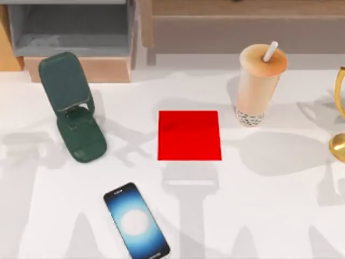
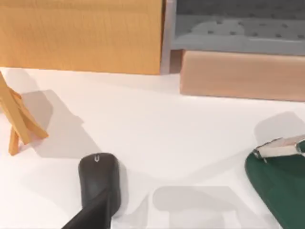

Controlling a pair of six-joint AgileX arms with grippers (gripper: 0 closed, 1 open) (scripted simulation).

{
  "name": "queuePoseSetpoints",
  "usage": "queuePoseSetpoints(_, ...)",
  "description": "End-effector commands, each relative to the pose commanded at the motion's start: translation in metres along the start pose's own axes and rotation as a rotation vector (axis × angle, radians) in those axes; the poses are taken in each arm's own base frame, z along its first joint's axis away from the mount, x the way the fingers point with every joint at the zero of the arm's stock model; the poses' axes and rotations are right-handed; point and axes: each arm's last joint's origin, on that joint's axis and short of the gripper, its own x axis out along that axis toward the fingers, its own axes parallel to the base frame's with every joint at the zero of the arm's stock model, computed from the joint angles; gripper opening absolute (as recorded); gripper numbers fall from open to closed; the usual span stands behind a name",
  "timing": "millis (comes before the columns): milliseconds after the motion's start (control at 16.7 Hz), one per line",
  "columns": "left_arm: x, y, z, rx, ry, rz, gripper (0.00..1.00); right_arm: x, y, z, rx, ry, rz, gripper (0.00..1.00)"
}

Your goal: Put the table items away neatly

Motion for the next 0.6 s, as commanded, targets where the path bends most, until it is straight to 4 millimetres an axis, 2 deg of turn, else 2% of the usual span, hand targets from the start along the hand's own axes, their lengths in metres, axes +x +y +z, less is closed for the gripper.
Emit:
queuePoseSetpoints(120, 0.021, 0.006, 0.033, -0.014, 0.16, 0.022, 1.0, 0.0, 0.0, 0.0, 0.0, 0.0, 0.0, 1.0)
queuePoseSetpoints(300, 0.072, 0.02, 0.072, -0.043, 0.41, 0.054, 1.0, 0.0, 0.0, 0.0, 0.0, 0.0, 0.0, 1.0)
queuePoseSetpoints(420, 0.113, 0.032, 0.088, -0.065, 0.57, 0.071, 1.0, 0.0, 0.0, 0.0, 0.0, 0.0, 0.0, 1.0)
queuePoseSetpoints(600, 0.176, 0.052, 0.094, -0.099, 0.782, 0.088, 1.0, 0.0, 0.0, 0.0, 0.0, 0.0, 0.0, 1.0)
